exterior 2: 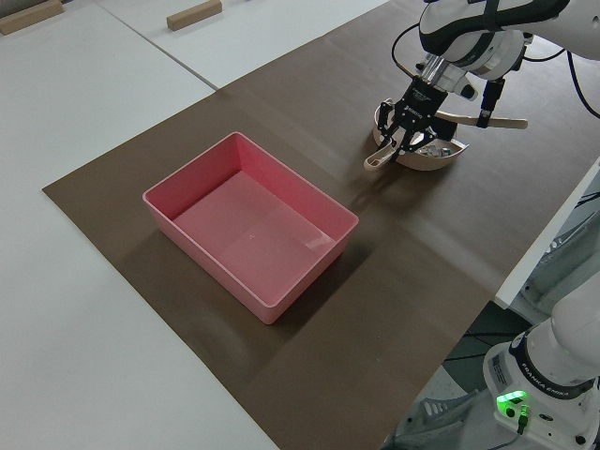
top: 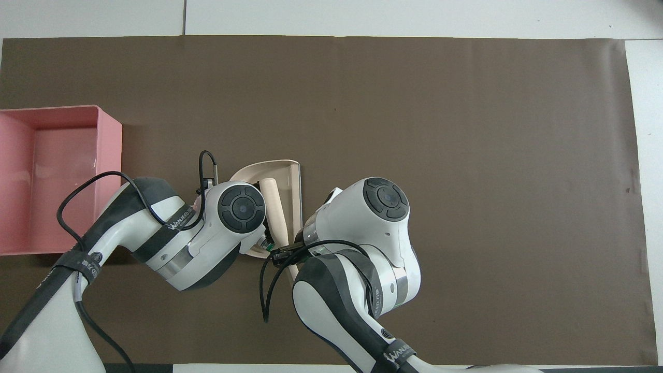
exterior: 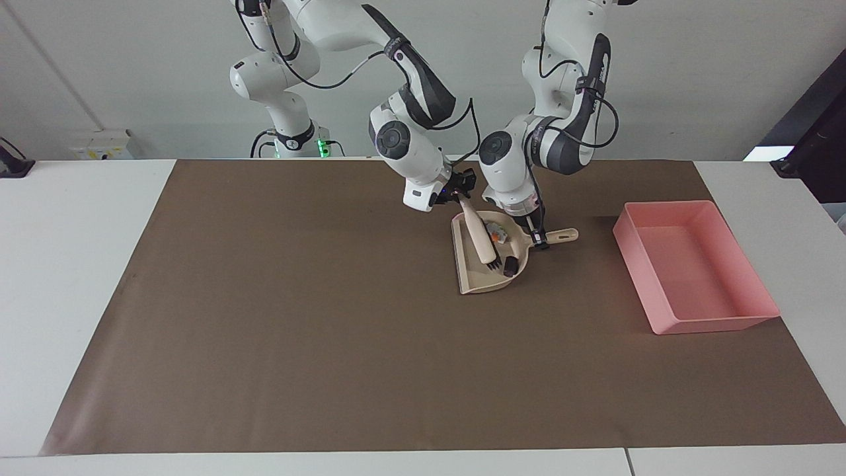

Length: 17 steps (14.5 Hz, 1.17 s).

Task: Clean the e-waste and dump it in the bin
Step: 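Sweep the black and green parts into the dustpan with the brush, then carry the dustpan to the pink bin while the right gripper withdraws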

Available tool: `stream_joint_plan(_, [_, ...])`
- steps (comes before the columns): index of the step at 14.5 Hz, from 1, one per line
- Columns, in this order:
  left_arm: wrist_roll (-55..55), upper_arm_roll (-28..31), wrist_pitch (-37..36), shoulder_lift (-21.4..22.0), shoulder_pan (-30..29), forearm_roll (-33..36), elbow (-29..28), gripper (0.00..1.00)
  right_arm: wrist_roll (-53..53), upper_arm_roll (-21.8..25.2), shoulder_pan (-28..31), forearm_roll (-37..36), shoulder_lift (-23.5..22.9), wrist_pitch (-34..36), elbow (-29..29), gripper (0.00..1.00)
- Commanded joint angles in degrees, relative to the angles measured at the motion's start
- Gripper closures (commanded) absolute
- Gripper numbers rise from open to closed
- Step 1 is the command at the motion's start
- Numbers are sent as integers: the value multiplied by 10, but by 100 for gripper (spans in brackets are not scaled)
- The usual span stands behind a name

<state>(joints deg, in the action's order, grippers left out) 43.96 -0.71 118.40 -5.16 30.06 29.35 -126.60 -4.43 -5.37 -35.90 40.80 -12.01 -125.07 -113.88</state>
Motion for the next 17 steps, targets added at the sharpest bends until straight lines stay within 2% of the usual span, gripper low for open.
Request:
stream_joint_plan(1, [57, -2, 39, 13, -20, -46, -17, 100, -70, 1, 11, -37, 54, 16, -12, 100])
stream_joint_plan(4, [156, -2, 32, 43, -68, -85, -16, 100, -167, 0, 49, -144, 111, 74, -11, 100])
stream_joint_plan(6, [204, -1, 32, 59, -95, -111, -15, 100, -173, 1, 103, -167, 149, 131, -11, 100])
stream_joint_plan(7, [230, -1, 32, 66, -113, -123, -13, 100, -175, 1, 138, -202, 166, 160, -11, 100])
stream_joint_plan(9, [289, 0, 28, 85, -150, -148, -3, 100, -159, -1, 204, -316, 178, 214, -8, 100])
stream_joint_plan(11, [329, 4, -14, 94, -194, -156, 27, 100, -121, -1, 261, -374, 187, 250, -30, 100])
stream_joint_plan(14, [371, 4, -76, 94, -277, -159, 91, 100, 35, -1, 378, -422, 196, 232, -79, 100])
stream_joint_plan(17, [413, 5, -69, 86, -365, -170, 143, 100, 142, -1, 480, -450, 191, 124, -155, 100])
